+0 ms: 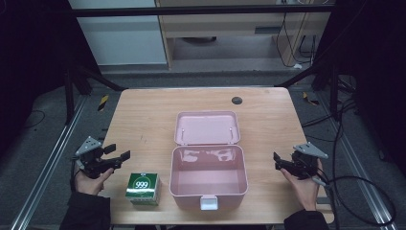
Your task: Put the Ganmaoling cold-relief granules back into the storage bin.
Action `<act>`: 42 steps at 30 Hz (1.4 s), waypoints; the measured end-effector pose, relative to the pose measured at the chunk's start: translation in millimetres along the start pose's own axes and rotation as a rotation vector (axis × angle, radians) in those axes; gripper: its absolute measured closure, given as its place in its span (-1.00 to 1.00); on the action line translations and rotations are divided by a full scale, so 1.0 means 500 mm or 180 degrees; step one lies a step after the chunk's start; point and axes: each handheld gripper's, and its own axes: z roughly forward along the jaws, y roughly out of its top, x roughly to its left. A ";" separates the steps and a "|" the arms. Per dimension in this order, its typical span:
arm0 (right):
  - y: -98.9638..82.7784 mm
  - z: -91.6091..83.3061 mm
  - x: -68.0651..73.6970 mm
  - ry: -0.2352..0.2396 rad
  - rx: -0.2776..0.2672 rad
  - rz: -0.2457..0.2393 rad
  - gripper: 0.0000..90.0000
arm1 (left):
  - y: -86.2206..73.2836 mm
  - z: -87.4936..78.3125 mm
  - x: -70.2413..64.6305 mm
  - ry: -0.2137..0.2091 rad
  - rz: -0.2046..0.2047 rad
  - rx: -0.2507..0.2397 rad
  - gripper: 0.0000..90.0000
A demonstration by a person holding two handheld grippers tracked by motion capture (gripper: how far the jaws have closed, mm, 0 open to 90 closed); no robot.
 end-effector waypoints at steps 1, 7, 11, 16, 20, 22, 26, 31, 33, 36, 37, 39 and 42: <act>-0.001 0.000 -0.001 -0.0007 -0.0005 -0.0008 -0.79 | 0.003 -0.001 -0.002 -0.0043 0.0051 0.0027 -0.45; -0.007 0.004 -0.004 -0.0005 -0.0028 -0.0059 -0.79 | 0.014 -0.004 -0.013 -0.0235 0.0270 0.0153 -0.52; -0.009 0.006 -0.004 -0.0002 -0.0025 -0.0075 -0.79 | 0.018 -0.003 -0.024 -0.0304 0.0459 0.0245 -0.56; -0.013 0.005 -0.001 -0.0042 0.0004 -0.0117 -0.79 | 0.026 -0.007 -0.042 -0.0434 0.0706 0.0378 -0.57; -0.016 0.009 -0.003 -0.0065 0.0039 -0.0134 -0.79 | 0.031 -0.014 -0.052 -0.0559 0.0834 0.0427 -0.56; -0.016 0.010 -0.003 -0.0065 0.0047 -0.0142 -0.79 | 0.031 -0.014 -0.054 -0.0593 0.0872 0.0461 -0.56; -0.017 0.012 -0.001 -0.0057 0.0071 -0.0186 -0.80 | 0.038 -0.018 -0.059 -0.0635 0.1046 0.0615 -0.55; -0.020 0.015 0.000 -0.0062 0.0105 -0.0239 -0.81 | 0.053 -0.022 -0.064 -0.0752 0.1157 0.0713 -0.57; -0.020 0.016 0.001 -0.0064 0.0123 -0.0266 -0.81 | 0.062 -0.023 -0.069 -0.0800 0.1250 0.0785 -0.57; -0.022 0.019 0.002 -0.0051 0.0148 -0.0302 -0.82 | 0.072 -0.022 -0.075 -0.0891 0.1356 0.0873 -0.58; -0.023 0.020 0.002 -0.0046 0.0152 -0.0310 -0.83 | 0.077 -0.021 -0.079 -0.0920 0.1431 0.0938 -0.59; -0.023 0.020 0.003 -0.0043 0.0164 -0.0322 -0.83 | 0.079 -0.021 -0.081 -0.0927 0.1463 0.0957 -0.59; -0.024 0.022 0.004 -0.0051 0.0181 -0.0361 -0.83 | 0.082 -0.021 -0.086 -0.0957 0.1574 0.1043 -0.61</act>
